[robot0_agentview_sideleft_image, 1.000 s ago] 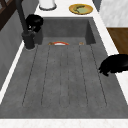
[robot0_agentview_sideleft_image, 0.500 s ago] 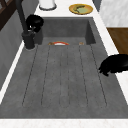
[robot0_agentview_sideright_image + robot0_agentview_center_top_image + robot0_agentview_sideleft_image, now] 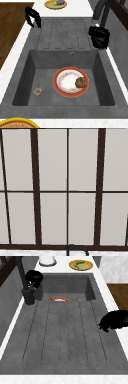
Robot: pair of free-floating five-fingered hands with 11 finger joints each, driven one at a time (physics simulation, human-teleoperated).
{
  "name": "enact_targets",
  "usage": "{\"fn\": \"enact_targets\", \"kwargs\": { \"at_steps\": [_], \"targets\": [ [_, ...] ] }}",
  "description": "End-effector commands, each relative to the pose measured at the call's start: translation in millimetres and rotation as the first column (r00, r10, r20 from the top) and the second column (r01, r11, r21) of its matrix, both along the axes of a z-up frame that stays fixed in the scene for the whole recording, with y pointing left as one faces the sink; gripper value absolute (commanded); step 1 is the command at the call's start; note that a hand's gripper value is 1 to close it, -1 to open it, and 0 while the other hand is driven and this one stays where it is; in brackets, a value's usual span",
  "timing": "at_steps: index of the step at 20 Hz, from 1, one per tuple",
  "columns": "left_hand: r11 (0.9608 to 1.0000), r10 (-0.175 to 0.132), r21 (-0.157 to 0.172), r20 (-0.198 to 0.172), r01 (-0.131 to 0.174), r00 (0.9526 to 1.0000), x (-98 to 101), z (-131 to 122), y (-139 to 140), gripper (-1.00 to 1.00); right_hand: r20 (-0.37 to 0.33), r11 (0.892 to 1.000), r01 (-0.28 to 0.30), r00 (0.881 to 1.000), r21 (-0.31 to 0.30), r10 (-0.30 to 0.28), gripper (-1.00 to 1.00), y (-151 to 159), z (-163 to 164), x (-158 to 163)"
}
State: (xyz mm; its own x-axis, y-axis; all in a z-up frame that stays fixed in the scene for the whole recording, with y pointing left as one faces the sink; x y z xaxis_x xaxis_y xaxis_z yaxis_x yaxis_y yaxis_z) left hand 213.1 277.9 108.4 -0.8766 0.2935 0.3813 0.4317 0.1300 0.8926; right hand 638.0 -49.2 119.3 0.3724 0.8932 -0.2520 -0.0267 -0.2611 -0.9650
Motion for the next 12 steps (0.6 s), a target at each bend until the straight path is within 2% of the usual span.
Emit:
{"fn": "enact_targets", "kwargs": {
  "at_steps": [1, 2, 3, 4, 5, 7, 9, 10, 12],
  "targets": [
    [1.0000, 0.000, 0.000, 0.000, 0.000, 1.0000, 0.0, 0.0, 0.0, 0.00, -0.076, 0.999, -0.002, 0.997, -0.048, -0.002, 1.00, 19.8, 13.2, 8.5],
    [1.0000, 0.000, 0.000, 0.000, 0.000, 1.0000, 0.0, 0.0, 0.0, 0.00, -0.055, 0.996, -0.002, 0.998, -0.094, -0.004, 1.00, 19.8, 9.8, 3.8],
    [1.0000, 0.000, 0.000, 0.000, 0.000, 1.0000, 0.0, 0.0, 0.0, 0.00, -0.002, 0.998, 0.001, 1.000, -0.067, -0.001, 1.00, 9.6, 3.6, 0.1],
    [1.0000, 0.000, 0.000, 0.000, 0.000, 1.0000, 0.0, 0.0, 0.0, 0.00, -0.006, 1.000, -0.004, 1.000, -0.001, 0.004, -1.00, 3.6, -4.1, 0.8],
    [1.0000, 0.000, 0.000, 0.000, 0.000, 1.0000, 0.0, 0.0, 0.0, 0.00, -0.015, 0.999, -0.020, 1.000, -0.030, 0.019, -1.00, 4.7, -1.0, 0.4],
    [1.0000, 0.000, 0.000, 0.000, 0.000, 1.0000, 0.0, 0.0, 0.0, 0.00, -0.006, 0.999, 0.005, 1.000, -0.036, -0.005, -1.00, -12.6, 5.4, -2.3],
    [1.0000, 0.000, 0.000, 0.000, 0.000, 1.0000, 0.0, 0.0, 0.0, 0.00, -0.020, 1.000, 0.022, 1.000, -0.005, -0.022, -1.00, -22.7, 18.1, -1.1],
    [1.0000, 0.000, 0.000, 0.000, 0.000, 1.0000, 0.0, 0.0, 0.0, 0.00, -0.017, 0.999, 0.043, 0.999, -0.009, -0.043, -1.00, -27.4, 25.5, -1.0],
    [1.0000, 0.000, 0.000, 0.000, 0.000, 1.0000, 0.0, 0.0, 0.0, 0.00, -0.026, 0.999, 0.029, 0.999, 0.013, -0.029, -1.00, -38.9, 34.7, -5.8]
  ]
}}
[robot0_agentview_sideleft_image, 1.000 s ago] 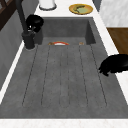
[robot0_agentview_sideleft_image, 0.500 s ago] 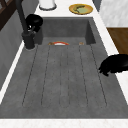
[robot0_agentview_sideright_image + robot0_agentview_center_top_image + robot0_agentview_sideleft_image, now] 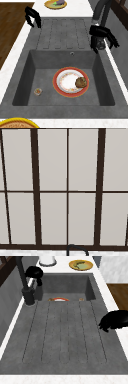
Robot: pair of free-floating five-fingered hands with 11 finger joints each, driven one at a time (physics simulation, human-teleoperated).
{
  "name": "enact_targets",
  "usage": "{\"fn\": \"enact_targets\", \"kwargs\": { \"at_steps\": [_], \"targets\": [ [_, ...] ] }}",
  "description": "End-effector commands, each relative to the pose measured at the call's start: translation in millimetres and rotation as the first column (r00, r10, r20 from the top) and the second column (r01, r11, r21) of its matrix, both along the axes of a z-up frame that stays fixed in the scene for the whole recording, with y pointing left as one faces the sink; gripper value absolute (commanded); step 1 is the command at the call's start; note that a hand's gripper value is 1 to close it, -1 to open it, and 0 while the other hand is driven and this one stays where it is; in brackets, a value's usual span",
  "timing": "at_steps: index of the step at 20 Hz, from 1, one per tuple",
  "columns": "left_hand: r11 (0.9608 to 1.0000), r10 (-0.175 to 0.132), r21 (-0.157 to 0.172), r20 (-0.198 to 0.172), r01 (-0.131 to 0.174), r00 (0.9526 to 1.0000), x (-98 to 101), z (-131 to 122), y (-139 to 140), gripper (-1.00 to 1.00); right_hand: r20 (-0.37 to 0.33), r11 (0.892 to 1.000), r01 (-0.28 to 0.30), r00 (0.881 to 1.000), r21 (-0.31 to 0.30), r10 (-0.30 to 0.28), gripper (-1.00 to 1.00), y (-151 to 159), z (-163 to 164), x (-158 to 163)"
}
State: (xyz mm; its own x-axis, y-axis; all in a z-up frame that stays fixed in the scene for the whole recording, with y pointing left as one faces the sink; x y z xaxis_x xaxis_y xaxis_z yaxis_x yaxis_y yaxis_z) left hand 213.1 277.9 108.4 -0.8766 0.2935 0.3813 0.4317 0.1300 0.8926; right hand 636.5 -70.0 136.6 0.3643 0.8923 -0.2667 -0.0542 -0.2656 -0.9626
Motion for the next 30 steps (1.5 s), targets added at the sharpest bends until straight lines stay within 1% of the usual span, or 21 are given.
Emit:
{"fn": "enact_targets", "kwargs": {
  "at_steps": [1, 2, 3, 4, 6, 7, 9, 11, 14, 15, 16, 18, 19, 20, 21, 23, 25, 26, 27, 28, 30],
  "targets": [
    [1.0000, 0.000, 0.000, 0.000, 0.000, 1.0000, 0.0, 0.0, 0.0, 0.00, 0.000, 0.999, 0.037, 0.999, 0.026, -0.037, -1.00, -20.6, 22.8, -8.3],
    [1.0000, 0.000, 0.000, 0.000, 0.000, 1.0000, 0.0, 0.0, 0.0, 0.00, -0.003, 0.998, 0.033, 0.999, 0.045, -0.033, -1.00, -22.9, 30.3, -11.3],
    [1.0000, 0.000, 0.000, 0.000, 0.000, 1.0000, 0.0, 0.0, 0.0, 0.00, -0.038, 0.997, 0.002, 0.999, 0.072, 0.001, -1.00, -26.9, 28.9, -7.1],
    [1.0000, 0.000, 0.000, 0.000, 0.000, 1.0000, 0.0, 0.0, 0.0, 0.00, -0.032, 0.997, 0.004, 0.999, 0.083, -0.001, -1.00, -30.1, 33.6, -15.6],
    [1.0000, 0.000, 0.000, 0.000, 0.000, 1.0000, 0.0, 0.0, 0.0, 0.00, -0.042, 0.996, 0.008, 0.999, 0.092, -0.004, -1.00, -38.2, 34.3, -16.7],
    [1.0000, 0.000, 0.000, 0.000, 0.000, 1.0000, 0.0, 0.0, 0.0, 0.00, -0.059, 0.994, 0.004, 0.998, 0.111, 0.002, -1.00, -40.3, 32.3, -15.3],
    [1.0000, 0.000, 0.000, 0.000, 0.000, 1.0000, 0.0, 0.0, 0.0, 0.00, -0.038, 0.990, -0.017, 0.999, 0.142, 0.022, -1.00, -43.4, 26.6, -16.6],
    [1.0000, 0.000, 0.000, 0.000, 0.000, 1.0000, 0.0, 0.0, 0.0, 0.00, -0.020, 0.989, -0.015, 1.000, 0.146, 0.018, -1.00, -45.9, 24.5, -16.9],
    [1.0000, 0.000, 0.000, 0.000, 0.000, 1.0000, 0.0, 0.0, 0.0, 0.00, -0.020, 0.986, -0.003, 1.000, 0.166, 0.007, -1.00, -50.9, 21.0, -20.1],
    [1.0000, 0.000, 0.000, 0.000, 0.000, 1.0000, 0.0, 0.0, 0.0, 0.00, -0.024, 0.988, 0.004, 1.000, 0.153, 0.000, -1.00, -48.9, 9.8, -19.4],
    [1.0000, 0.000, 0.000, 0.000, 0.000, 1.0000, 0.0, 0.0, 0.0, 0.00, -0.021, 0.991, 0.004, 1.000, 0.133, -0.002, -1.00, -48.1, 0.6, -26.0],
    [1.0000, 0.000, 0.000, 0.000, 0.000, 1.0000, 0.0, 0.0, 0.0, 0.00, -0.014, 0.992, 0.003, 1.000, 0.128, -0.001, -1.00, -49.5, -9.3, -34.3],
    [1.0000, 0.000, 0.000, 0.000, 0.000, 1.0000, 0.0, 0.0, 0.0, 0.00, -0.012, 0.990, 0.002, 1.000, 0.139, -0.001, -1.00, -49.9, -10.1, -36.0],
    [1.0000, 0.000, 0.000, 0.000, 0.000, 1.0000, 0.0, 0.0, 0.0, 0.00, -0.013, 0.989, 0.000, 1.000, 0.149, 0.002, -1.00, -50.7, -11.1, -44.6],
    [1.0000, 0.000, 0.000, 0.000, 0.000, 1.0000, 0.0, 0.0, 0.0, 0.00, -0.013, 0.982, -0.011, 1.000, 0.187, 0.014, -1.00, -58.0, -10.8, -52.0],
    [1.0000, 0.000, 0.000, 0.000, 0.000, 1.0000, 0.0, 0.0, 0.0, 0.00, -0.016, 0.972, -0.030, 0.999, 0.233, 0.034, -1.00, -58.2, -15.5, -62.9],
    [1.0000, 0.000, 0.000, 0.000, 0.000, 1.0000, 0.0, 0.0, 0.0, 0.00, -0.014, 0.958, -0.041, 0.999, 0.283, 0.047, -1.00, -58.1, -21.0, -74.8],
    [1.0000, 0.000, 0.000, 0.000, 0.000, 1.0000, 0.0, 0.0, 0.0, 0.00, -0.015, 0.952, -0.042, 0.999, 0.305, 0.049, -1.00, -54.7, -23.3, -82.9],
    [1.0000, 0.000, 0.000, 0.000, 0.000, 1.0000, 0.0, 0.0, 0.0, 0.00, -0.013, 0.947, -0.028, 0.999, 0.321, 0.034, -1.00, -55.3, -26.5, -91.2],
    [1.0000, 0.000, 0.000, 0.000, 0.000, 1.0000, 0.0, 0.0, 0.0, 0.00, -0.016, 0.942, -0.030, 0.999, 0.336, 0.037, -1.00, -55.5, -28.4, -96.8],
    [1.0000, 0.000, 0.000, 0.000, 0.000, 1.0000, 0.0, 0.0, 0.0, 0.00, -0.026, 0.929, -0.049, 0.998, 0.367, 0.063, -1.00, -55.7, -33.4, -100.6]
  ]
}}
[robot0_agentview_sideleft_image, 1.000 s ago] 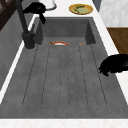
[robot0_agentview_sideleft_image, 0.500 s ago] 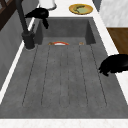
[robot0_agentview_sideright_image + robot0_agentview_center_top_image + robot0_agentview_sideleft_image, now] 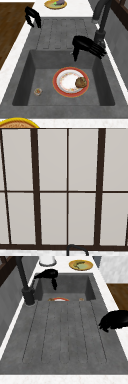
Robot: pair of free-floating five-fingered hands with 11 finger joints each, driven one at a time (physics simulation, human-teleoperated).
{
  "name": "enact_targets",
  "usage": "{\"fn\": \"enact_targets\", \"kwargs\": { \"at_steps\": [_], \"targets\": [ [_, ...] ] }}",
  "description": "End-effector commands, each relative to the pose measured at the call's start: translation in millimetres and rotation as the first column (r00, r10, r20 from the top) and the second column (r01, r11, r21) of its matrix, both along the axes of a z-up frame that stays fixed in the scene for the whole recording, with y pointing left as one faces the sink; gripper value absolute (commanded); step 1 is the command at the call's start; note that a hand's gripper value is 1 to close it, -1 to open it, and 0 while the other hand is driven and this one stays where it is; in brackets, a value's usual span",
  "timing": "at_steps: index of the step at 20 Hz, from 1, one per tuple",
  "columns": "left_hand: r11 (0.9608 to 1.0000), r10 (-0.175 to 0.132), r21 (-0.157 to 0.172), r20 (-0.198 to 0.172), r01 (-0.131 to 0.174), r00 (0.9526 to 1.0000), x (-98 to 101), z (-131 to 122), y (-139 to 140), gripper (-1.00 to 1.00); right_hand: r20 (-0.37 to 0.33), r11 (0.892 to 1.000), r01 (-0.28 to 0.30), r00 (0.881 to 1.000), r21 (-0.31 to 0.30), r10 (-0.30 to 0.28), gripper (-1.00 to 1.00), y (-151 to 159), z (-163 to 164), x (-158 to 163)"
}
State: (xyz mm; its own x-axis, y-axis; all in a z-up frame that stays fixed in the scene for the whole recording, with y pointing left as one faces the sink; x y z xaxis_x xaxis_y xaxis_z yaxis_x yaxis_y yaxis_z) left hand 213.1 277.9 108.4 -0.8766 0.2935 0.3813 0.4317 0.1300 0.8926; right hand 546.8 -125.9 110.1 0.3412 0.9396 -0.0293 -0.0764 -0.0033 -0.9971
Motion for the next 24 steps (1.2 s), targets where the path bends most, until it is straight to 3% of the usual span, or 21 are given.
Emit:
{"fn": "enact_targets", "kwargs": {
  "at_steps": [1, 8, 10, 13, 14, 17, 18, 19, 22, 24],
  "targets": [
    [1.0000, 0.000, 0.000, 0.000, 0.000, 1.0000, 0.0, 0.0, 0.0, 0.00, -0.011, 0.991, -0.053, 0.998, 0.124, 0.055, -1.00, 0.0, -9.8, -9.8],
    [1.0000, 0.000, 0.000, 0.000, 0.000, 1.0000, 0.0, 0.0, 0.0, 0.00, -0.023, 0.968, -0.094, 0.995, 0.233, 0.102, -1.00, -3.1, -30.8, -24.7],
    [1.0000, 0.000, 0.000, 0.000, 0.000, 1.0000, 0.0, 0.0, 0.0, 0.00, -0.015, 0.961, -0.058, 0.998, 0.270, 0.065, -1.00, -6.4, -33.7, -43.9],
    [1.0000, 0.000, 0.000, 0.000, 0.000, 1.0000, 0.0, 0.0, 0.0, 0.00, -0.008, 0.949, -0.059, 0.998, 0.309, 0.065, -1.00, -9.6, -32.0, -62.4],
    [1.0000, 0.000, 0.000, 0.000, 0.000, 1.0000, 0.0, 0.0, 0.0, 0.00, -0.014, 0.948, -0.026, 0.999, 0.319, 0.032, -1.00, -9.5, -36.4, -62.5],
    [1.0000, 0.000, 0.000, 0.000, 0.000, 1.0000, 0.0, 0.0, 0.0, 0.00, -0.025, 0.934, -0.058, 0.997, 0.353, 0.071, -1.00, -18.8, -41.1, -74.7],
    [1.0000, 0.000, 0.000, 0.000, 0.000, 1.0000, 0.0, 0.0, 0.0, 0.00, -0.010, 0.923, -0.068, 0.997, 0.378, 0.077, -1.00, -21.4, -40.1, -74.6],
    [1.0000, 0.000, 0.000, 0.000, 0.000, 1.0000, 0.0, 0.0, 0.0, 0.00, -0.036, 0.948, -0.062, 0.996, 0.312, 0.077, -1.00, -12.0, -37.8, -67.8],
    [1.0000, 0.000, 0.000, 0.000, 0.000, 1.0000, 0.0, 0.0, 0.0, 0.00, -0.021, 0.951, -0.064, 0.997, 0.302, 0.073, -1.00, -19.7, -41.0, -76.3],
    [1.0000, 0.000, 0.000, 0.000, 0.000, 1.0000, 0.0, 0.0, 0.0, 0.00, -0.035, 0.945, -0.060, 0.997, 0.323, 0.075, -1.00, -33.9, -41.5, -96.5]
  ]
}}
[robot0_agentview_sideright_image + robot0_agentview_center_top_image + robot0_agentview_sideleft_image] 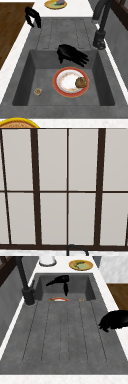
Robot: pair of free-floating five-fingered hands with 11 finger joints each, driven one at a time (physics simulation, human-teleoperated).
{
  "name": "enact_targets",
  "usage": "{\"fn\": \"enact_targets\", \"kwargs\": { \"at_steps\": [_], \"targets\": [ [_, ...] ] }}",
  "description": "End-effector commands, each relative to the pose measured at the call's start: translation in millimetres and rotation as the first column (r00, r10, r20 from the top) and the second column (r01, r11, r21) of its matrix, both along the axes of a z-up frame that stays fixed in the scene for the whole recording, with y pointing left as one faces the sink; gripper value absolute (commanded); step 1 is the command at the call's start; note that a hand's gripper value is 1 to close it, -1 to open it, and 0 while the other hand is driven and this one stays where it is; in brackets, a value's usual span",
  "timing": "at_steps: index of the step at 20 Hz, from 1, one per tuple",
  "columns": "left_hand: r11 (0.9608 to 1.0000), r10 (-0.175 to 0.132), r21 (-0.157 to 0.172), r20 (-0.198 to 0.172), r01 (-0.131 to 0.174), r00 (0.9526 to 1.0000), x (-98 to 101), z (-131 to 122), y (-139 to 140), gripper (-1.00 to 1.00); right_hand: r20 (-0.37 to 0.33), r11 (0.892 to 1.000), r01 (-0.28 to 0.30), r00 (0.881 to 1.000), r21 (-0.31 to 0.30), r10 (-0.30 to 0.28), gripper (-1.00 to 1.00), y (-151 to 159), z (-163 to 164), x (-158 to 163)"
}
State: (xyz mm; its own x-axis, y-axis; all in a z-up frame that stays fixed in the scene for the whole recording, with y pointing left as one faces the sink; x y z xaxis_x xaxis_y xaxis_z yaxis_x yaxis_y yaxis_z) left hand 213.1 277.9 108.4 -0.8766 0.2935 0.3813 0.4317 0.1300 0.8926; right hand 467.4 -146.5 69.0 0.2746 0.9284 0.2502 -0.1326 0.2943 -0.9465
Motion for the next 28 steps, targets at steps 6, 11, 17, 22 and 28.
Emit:
{"fn": "enact_targets", "kwargs": {
  "at_steps": [6, 11, 17, 22, 28],
  "targets": [
    [1.0000, 0.000, 0.000, 0.000, 0.000, 1.0000, 0.0, 0.0, 0.0, 0.00, -0.158, 1.000, 0.004, 0.987, 0.004, -0.003, -1.00, -23.6, -3.2, -17.0],
    [1.0000, 0.000, 0.000, 0.000, 0.000, 1.0000, 0.0, 0.0, 0.0, 0.00, -0.214, 0.997, 0.001, 0.977, 0.083, 0.017, -1.00, -33.6, -22.3, 7.5],
    [1.0000, 0.000, 0.000, 0.000, 0.000, 1.0000, 0.0, 0.0, 0.0, 0.00, -0.316, 0.993, -0.026, 0.947, 0.117, 0.062, -1.00, -39.6, -38.7, 31.1],
    [1.0000, 0.000, 0.000, 0.000, 0.000, 1.0000, 0.0, 0.0, 0.0, 0.00, -0.416, 0.990, -0.051, 0.904, 0.129, 0.101, -1.00, -45.1, -48.3, 42.7],
    [1.0000, 0.000, 0.000, 0.000, 0.000, 1.0000, 0.0, 0.0, 0.0, 0.00, -0.382, 0.994, -0.071, 0.919, 0.084, 0.097, -1.00, -41.8, -65.2, 35.5]
  ]
}}
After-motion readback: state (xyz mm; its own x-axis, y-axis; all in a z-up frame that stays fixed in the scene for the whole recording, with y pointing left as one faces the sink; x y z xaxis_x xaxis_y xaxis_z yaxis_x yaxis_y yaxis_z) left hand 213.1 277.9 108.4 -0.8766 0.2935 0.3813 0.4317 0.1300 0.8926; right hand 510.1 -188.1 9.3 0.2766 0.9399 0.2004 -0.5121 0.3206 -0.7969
